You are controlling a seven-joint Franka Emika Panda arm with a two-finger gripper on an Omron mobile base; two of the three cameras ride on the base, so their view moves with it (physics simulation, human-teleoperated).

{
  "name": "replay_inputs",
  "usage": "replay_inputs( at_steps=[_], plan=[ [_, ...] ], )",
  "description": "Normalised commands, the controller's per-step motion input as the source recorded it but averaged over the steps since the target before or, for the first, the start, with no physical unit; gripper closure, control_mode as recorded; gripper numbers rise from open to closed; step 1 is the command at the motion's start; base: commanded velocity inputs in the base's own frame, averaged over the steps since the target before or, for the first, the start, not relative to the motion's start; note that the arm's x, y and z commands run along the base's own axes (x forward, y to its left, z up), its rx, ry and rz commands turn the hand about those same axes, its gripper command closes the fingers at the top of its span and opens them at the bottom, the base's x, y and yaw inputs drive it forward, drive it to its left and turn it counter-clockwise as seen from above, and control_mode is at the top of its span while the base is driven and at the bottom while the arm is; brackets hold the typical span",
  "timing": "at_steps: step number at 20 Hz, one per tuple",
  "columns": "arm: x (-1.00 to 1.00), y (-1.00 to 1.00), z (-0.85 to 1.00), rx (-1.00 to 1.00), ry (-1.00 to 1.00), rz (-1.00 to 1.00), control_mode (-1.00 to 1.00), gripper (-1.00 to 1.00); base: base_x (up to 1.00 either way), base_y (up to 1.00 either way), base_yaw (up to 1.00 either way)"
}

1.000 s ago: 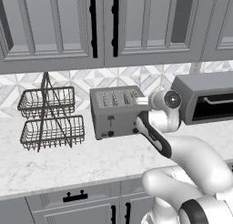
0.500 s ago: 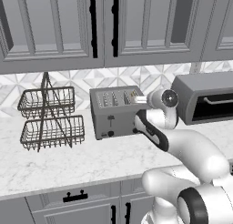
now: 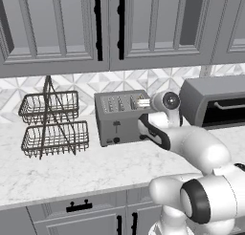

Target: Start the toaster. Once the lever pops up, take the bread to the plate on the dining counter.

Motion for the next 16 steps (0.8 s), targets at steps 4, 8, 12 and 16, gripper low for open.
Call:
replay_inputs(
  at_steps=[4, 8, 12, 16],
  plan=[
    [0.05, 0.11, 0.00, -0.06, 0.00, 0.00, -1.00, -1.00, 0.00, 0.00, 0.00],
    [0.18, 0.08, -0.02, -0.01, 0.00, 0.04, -1.00, -1.00, 0.00, 0.00, 0.00],
    [0.16, 0.00, -0.03, 0.00, 0.00, 0.11, -1.00, -1.00, 0.00, 0.00, 0.00],
    [0.08, -0.08, -0.06, 0.00, 0.00, 0.12, -1.00, -1.00, 0.00, 0.00, 0.00]
  ],
)
